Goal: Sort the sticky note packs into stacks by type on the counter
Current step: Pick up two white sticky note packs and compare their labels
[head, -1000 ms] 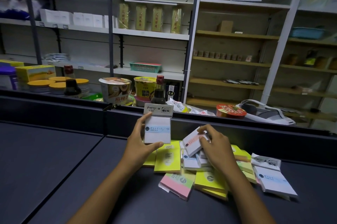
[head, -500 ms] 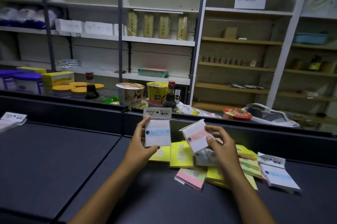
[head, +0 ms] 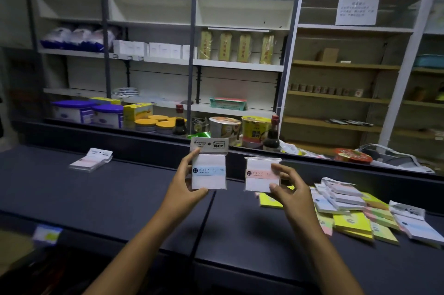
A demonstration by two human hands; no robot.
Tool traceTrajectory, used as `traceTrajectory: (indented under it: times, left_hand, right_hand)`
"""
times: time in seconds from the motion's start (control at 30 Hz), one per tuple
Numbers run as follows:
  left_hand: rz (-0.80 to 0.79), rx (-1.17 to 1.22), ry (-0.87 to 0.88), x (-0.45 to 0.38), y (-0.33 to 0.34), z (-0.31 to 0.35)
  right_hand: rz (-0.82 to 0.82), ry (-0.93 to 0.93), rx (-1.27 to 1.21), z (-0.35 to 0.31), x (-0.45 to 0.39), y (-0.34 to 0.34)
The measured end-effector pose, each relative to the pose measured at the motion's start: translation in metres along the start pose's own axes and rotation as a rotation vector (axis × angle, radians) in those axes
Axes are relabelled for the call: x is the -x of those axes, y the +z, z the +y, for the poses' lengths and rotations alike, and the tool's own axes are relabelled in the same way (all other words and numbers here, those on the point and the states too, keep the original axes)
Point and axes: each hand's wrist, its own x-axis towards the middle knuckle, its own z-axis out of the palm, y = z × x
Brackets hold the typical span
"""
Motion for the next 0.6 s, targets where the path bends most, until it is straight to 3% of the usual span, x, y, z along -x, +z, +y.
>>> traceTrajectory:
  times: [0.37, 0.6]
  left_hand:
    - [0.016, -0.002, -0.025, 0.061, -0.162, 0.002]
    - [0.103, 0.022, -0.035, 0.067, -0.236, -0.001]
  right_hand:
    - [0.003, -0.106, 0.113, -0.04, 0.072, 0.139]
    - [-0.085, -0.129, 0.114, -0.056, 0.076, 0.209]
